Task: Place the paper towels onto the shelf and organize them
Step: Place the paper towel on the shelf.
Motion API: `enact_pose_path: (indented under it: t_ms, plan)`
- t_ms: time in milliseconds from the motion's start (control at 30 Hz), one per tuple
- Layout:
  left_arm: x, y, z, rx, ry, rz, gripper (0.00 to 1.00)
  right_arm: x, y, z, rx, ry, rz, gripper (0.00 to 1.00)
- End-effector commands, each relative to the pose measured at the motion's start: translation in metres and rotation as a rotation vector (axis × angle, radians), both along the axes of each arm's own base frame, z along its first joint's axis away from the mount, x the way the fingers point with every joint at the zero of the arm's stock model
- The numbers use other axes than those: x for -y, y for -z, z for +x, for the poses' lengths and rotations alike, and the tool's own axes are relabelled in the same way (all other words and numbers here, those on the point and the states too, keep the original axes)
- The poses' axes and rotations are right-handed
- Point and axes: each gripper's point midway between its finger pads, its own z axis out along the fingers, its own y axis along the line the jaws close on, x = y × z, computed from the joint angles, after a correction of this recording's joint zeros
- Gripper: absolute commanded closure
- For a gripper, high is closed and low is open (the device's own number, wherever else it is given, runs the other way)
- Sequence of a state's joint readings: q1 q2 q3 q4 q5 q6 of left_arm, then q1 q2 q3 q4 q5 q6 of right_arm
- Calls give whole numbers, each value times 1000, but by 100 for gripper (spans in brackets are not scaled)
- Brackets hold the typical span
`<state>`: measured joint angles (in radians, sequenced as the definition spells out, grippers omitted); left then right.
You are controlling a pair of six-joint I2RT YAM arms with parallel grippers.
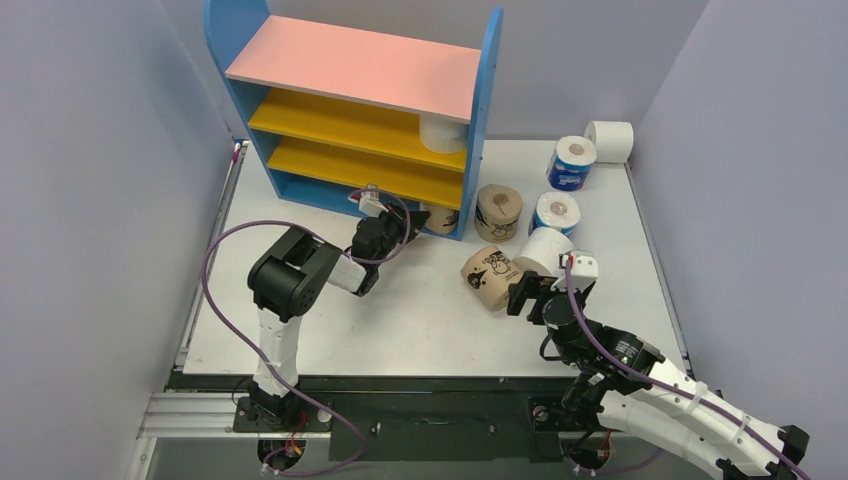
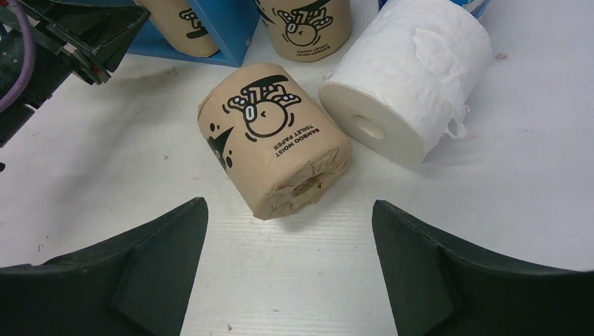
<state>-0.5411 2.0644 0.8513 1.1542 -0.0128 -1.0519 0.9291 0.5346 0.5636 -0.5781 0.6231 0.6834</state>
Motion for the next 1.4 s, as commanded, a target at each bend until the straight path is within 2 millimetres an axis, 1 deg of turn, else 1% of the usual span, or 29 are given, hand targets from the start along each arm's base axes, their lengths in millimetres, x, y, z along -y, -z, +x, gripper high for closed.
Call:
enact_pose_path:
  t_ms: [0,500,633,867,1000,1033,1067,1100,1133,1167,1200,1233,1267,1300,1333,1367]
  plan:
    - [10,-10,10,29,15,-17,100,2,-13,5,30,21,-4,17]
    - [19,-6,23,27,17,-5,100,3,-12,5,27,25,0,18]
    - [23,-6,23,29,41,5,100,4,-12,5,27,30,2,18]
    - [18,-12,18,37,33,-2,100,4,-12,4,24,35,3,18]
    - [3,-24,2,44,11,12,100,5,-15,5,24,41,-2,17]
    - [-5,-29,-3,46,-9,15,100,5,-15,5,25,41,1,17]
    - [-10,-26,-7,23,-20,30,99,4,-16,5,24,40,0,17]
    - [-19,-31,-13,14,-42,32,98,3,-16,5,25,39,4,17]
    - [-24,-26,-18,-23,-52,50,94,2,-15,6,21,36,3,17]
    - [-31,-38,-25,-14,-69,49,93,1,-14,6,18,36,4,17]
    - [-31,-33,-35,-39,-62,82,88,-2,-13,7,14,34,3,17]
    - [-37,-45,-44,-27,-77,88,87,-3,-13,8,13,34,7,17]
    - [-37,-51,-55,-27,-67,130,83,-5,-14,9,15,35,15,16]
    - [-42,-58,-63,-13,-85,150,82,-6,-14,10,17,40,25,15]
    - [-43,-46,-75,-40,-74,227,76,-8,-14,12,20,45,32,15]
    - [-49,-65,-80,-7,-99,238,67,-8,-13,13,20,52,43,13]
